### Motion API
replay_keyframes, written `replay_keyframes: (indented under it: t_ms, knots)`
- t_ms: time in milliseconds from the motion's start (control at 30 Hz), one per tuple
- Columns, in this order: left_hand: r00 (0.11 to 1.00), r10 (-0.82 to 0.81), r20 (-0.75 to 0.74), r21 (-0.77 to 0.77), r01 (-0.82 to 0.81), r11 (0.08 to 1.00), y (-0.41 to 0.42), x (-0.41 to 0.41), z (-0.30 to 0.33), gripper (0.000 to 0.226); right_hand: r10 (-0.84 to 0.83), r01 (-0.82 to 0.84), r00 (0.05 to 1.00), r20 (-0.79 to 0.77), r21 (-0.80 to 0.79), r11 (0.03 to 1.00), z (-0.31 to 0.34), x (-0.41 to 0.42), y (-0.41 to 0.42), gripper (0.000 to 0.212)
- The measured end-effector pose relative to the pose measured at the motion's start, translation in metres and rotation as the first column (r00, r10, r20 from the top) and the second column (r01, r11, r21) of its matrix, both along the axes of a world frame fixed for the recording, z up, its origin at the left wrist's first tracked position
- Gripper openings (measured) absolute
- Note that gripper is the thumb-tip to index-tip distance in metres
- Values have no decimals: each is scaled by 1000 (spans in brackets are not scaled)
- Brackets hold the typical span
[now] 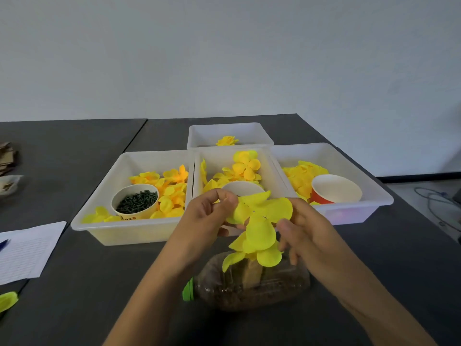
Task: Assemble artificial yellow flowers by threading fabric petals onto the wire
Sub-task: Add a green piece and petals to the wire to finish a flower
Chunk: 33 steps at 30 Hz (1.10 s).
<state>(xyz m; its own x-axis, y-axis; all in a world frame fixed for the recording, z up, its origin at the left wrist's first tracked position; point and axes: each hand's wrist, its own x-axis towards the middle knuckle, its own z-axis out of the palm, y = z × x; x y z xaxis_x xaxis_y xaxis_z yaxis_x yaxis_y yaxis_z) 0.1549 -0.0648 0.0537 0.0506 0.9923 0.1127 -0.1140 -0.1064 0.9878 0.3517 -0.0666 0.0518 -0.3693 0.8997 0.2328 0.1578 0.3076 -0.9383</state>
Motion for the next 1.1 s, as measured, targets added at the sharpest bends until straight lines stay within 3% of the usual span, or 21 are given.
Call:
replay_keyframes:
  t_ms: [167,333,433,500,567,633,767,900,1000,1100]
  knots:
    - [999,-41,0,-36,41,998,-2,6,-2,19,-126,121,990,-66,-84,989,6,-9,9,21]
    - [998,-30,-51,-46,27,999,-1,11,-7,17,-89,87,996,21,87,992,11,-11,18,11]
    - [994,-13,-107,-15,12,1000,-2,14,-8,35,-82,84,996,-17,143,986,13,-15,24,29]
    - [985,-58,-163,62,68,996,-7,17,-7,35,-106,108,994,-17,143,984,16,-19,28,30]
    - [975,-63,-215,144,95,985,-9,21,-6,22,-119,121,992,-31,91,988,19,-24,30,19]
    - [980,-52,-192,131,78,988,-8,21,-8,16,-117,120,992,-55,43,992,21,-27,32,18]
    - [983,-133,-130,60,141,988,-3,14,-10,24,-84,88,993,-79,51,995,29,-27,37,32]
    - [991,-112,-69,48,115,992,-1,6,-12,20,-73,53,986,-152,-131,990,31,-23,42,50]
    - [990,-119,-70,76,124,989,1,-1,-12,12,-87,22,977,-194,-317,948,27,-21,46,38]
    - [994,-92,-51,133,98,986,-1,-4,-7,15,-92,24,979,-179,-348,937,25,-19,47,30]
